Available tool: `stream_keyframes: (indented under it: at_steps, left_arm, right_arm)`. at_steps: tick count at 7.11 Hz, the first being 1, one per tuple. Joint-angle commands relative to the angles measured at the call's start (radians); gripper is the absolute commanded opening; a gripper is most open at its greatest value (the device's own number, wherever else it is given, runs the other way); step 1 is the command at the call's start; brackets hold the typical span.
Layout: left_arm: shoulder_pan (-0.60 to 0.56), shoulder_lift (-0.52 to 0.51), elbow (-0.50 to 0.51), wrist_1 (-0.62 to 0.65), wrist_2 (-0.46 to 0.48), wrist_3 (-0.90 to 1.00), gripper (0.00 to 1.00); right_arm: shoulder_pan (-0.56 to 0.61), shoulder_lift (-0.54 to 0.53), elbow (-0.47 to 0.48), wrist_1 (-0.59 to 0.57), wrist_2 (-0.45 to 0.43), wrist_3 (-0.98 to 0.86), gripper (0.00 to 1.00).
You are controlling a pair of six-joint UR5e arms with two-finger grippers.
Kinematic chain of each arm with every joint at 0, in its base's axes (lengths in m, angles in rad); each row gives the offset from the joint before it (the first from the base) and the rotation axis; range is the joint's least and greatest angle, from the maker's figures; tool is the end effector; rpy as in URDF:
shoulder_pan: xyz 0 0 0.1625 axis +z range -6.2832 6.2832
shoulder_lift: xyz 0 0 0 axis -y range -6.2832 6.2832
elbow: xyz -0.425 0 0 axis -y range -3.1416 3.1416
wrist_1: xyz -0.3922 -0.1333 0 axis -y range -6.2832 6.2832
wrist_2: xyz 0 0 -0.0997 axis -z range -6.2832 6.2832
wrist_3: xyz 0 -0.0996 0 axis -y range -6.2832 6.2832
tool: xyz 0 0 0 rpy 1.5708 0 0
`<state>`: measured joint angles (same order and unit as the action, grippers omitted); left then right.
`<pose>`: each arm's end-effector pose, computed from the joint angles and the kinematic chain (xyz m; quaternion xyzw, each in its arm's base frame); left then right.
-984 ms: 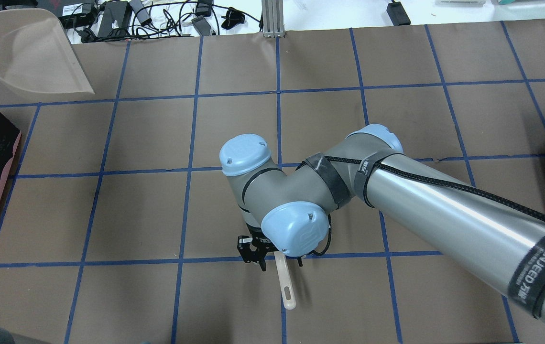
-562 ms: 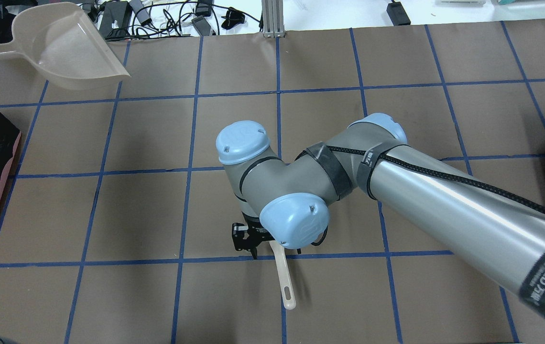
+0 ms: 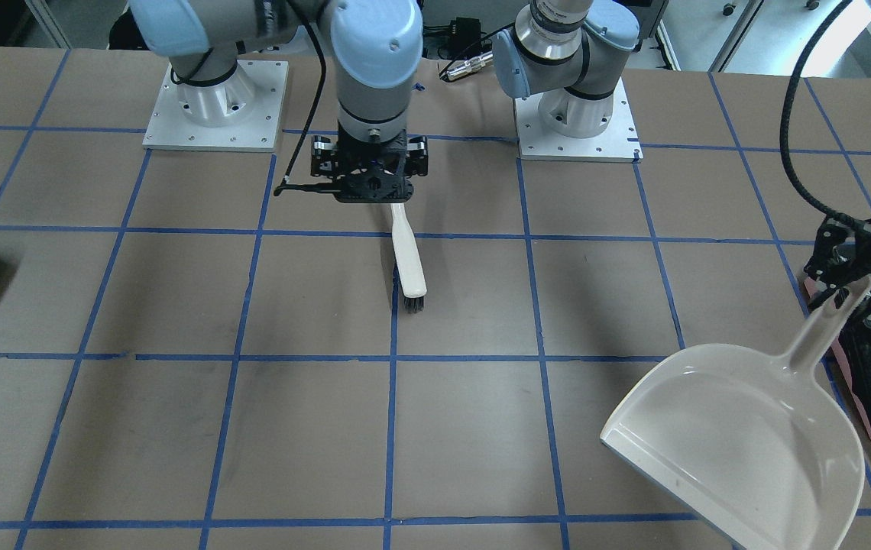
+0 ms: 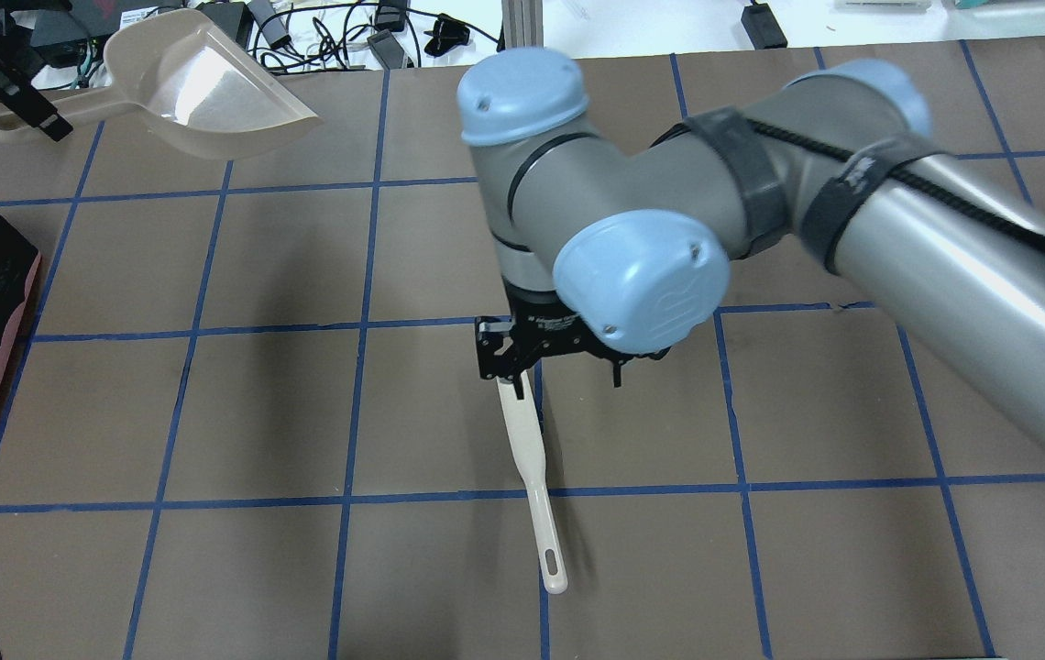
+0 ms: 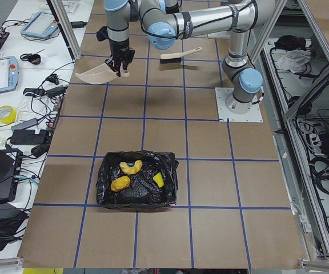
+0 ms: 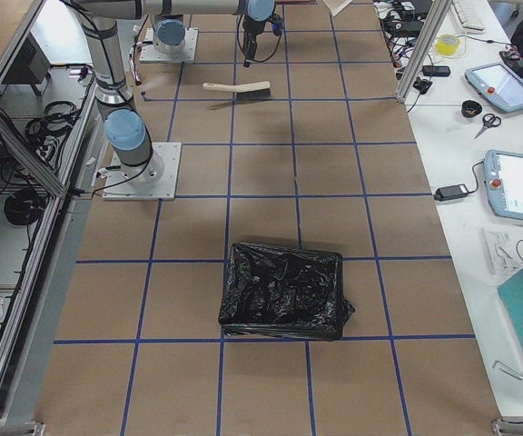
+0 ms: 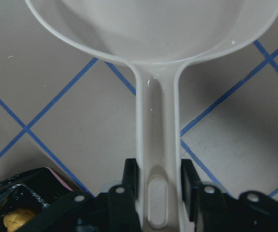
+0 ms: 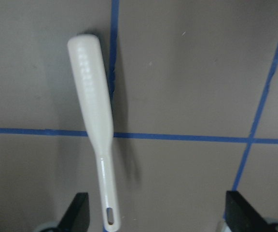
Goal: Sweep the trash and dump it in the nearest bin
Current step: 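Bring empty dustpan back with left while right sets brush down and releases, then lower the dustpan onto the table with left gripper and open it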
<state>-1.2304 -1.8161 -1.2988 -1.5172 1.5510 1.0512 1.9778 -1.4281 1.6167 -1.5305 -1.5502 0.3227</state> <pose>0.0737 -0.6132 0.4940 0.3480 0.9366 -0.0371 0.0181 0.3302 -0.4241 0.3900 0.0407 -0.9926 -0.1103 0.0312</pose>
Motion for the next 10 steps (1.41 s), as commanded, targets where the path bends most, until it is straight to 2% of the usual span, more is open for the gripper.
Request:
stream_keyframes:
  at_steps: [1, 3, 4, 5, 6, 8, 9, 10]
  left_arm:
    - [-0.076, -0.009, -0.033, -0.001, -0.022, -0.206, 0.00]
    - [-0.218, -0.009, -0.103, 0.055, -0.020, -0.472, 0.00]
    - [-0.295, -0.009, -0.153, 0.136, -0.020, -0.585, 0.00]
    - [-0.369, -0.015, -0.204, 0.184, -0.022, -0.708, 0.00]
    - [-0.433, -0.031, -0.256, 0.312, -0.043, -0.821, 0.00]
    - [-0.518, -0.051, -0.356, 0.455, -0.069, -0.959, 0.00]
    - [-0.559, -0.064, -0.370, 0.475, -0.069, -1.005, 0.00]
    - [-0.595, -0.086, -0.370, 0.503, -0.069, -1.064, 0.00]
  right_arm:
    - [-0.201, -0.122, -0.014, 0.009, -0.044, -0.268, 1.00]
    - [-0.372, -0.152, -0.032, -0.003, -0.086, -0.373, 1.00]
    - [-0.445, -0.147, -0.035, -0.002, -0.084, -0.376, 1.00]
    - [-0.470, -0.150, -0.035, 0.001, -0.085, -0.379, 1.00]
    - [-0.481, -0.144, -0.035, 0.000, -0.093, -0.383, 1.00]
    - [-0.449, -0.156, -0.034, 0.001, -0.067, -0.453, 1.00]
    - [-0.412, -0.156, -0.032, 0.003, -0.015, -0.414, 1.00]
    - [-0.369, -0.153, -0.028, 0.001, -0.013, -0.305, 1.00]
